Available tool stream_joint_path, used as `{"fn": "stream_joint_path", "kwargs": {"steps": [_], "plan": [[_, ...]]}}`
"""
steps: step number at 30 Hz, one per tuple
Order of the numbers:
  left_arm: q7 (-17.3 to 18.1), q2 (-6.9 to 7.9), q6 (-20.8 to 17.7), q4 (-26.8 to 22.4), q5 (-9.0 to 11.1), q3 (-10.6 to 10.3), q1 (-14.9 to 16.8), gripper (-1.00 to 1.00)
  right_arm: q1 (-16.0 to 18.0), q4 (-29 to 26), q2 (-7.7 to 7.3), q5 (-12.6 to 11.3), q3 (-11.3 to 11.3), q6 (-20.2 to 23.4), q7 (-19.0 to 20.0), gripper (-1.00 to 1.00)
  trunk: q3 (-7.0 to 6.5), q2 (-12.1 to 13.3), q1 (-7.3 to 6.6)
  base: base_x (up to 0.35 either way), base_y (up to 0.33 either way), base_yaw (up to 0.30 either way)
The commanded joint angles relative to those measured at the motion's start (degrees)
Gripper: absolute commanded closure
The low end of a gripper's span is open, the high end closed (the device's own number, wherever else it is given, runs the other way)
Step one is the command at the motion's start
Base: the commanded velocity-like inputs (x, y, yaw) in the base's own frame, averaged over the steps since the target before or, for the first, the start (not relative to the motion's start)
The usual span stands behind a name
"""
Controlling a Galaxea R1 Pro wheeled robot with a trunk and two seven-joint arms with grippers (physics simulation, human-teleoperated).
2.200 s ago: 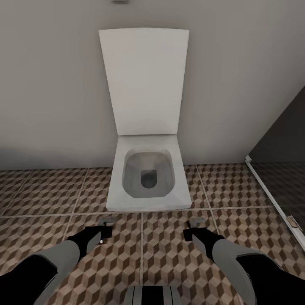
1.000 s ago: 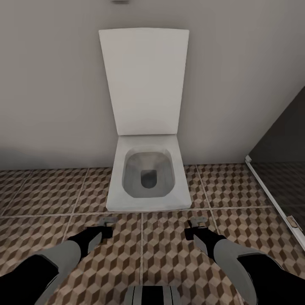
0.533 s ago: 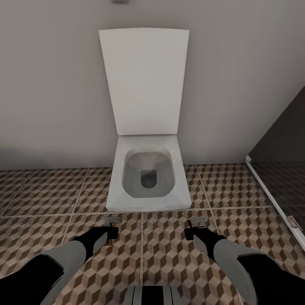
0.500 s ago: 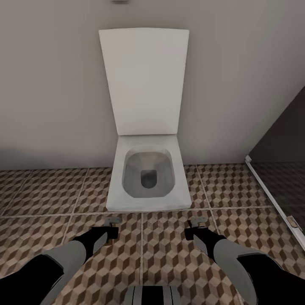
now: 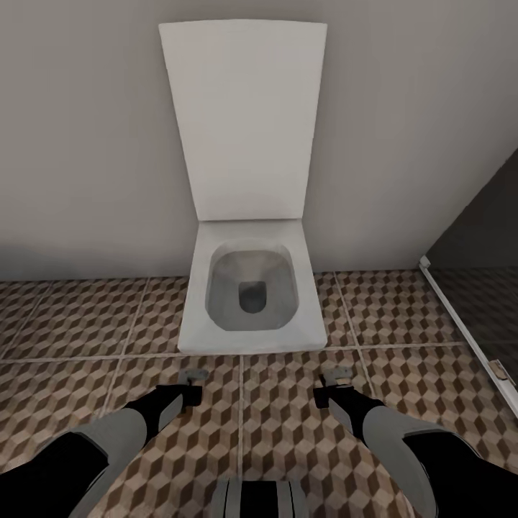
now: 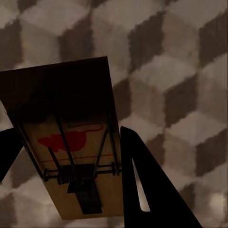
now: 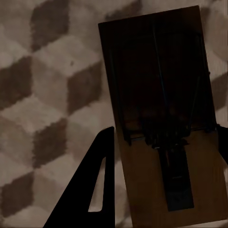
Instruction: Take the four mousetraps from the cabinet in the bathroom and place them on the bathroom floor. Make sure all four end up on the same floor surface, and ensure that at least two of them are either under or directly next to the same bathroom sink.
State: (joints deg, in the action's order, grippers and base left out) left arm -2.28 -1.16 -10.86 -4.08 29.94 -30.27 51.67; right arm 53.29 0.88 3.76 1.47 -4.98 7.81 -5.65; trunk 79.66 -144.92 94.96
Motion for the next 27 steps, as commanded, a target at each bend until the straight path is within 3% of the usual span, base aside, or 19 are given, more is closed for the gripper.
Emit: {"fn": "stream_joint_path", "kwargs": {"steps": [1, 13, 19, 27], "plan": [[-0.19, 0.01, -0.30, -0.12, 0.37, -0.48, 0.01, 1.00, 0.06, 0.09, 0.02, 0.03, -0.47, 0.20, -0.06, 1.00, 0.26, -0.03, 0.01, 0.000, 0.000, 0.000], [-0.23, -0.11, -0.33, -0.14, 0.38, -0.41, 0.01, 1.00, 0.06, 0.09, 0.09, 0.03, -0.55, 0.34, -0.06, 1.00, 2.92, -0.19, 0.32, 0.000, 0.000, 0.000], [-0.34, -0.08, -0.31, -0.14, 0.38, -0.41, 0.01, 1.00, 0.06, 0.09, 0.10, 0.03, -0.55, 0.36, -0.06, 1.00, 2.92, -0.19, 0.32, 0.000, 0.000, 0.000], [-0.35, -0.15, -0.30, -0.14, 0.38, -0.41, 0.01, 1.00, 0.06, 0.09, 0.09, 0.03, -0.55, 0.33, -0.06, 1.00, 4.25, -0.27, 0.48, 0.000, 0.000, 0.000]]}}
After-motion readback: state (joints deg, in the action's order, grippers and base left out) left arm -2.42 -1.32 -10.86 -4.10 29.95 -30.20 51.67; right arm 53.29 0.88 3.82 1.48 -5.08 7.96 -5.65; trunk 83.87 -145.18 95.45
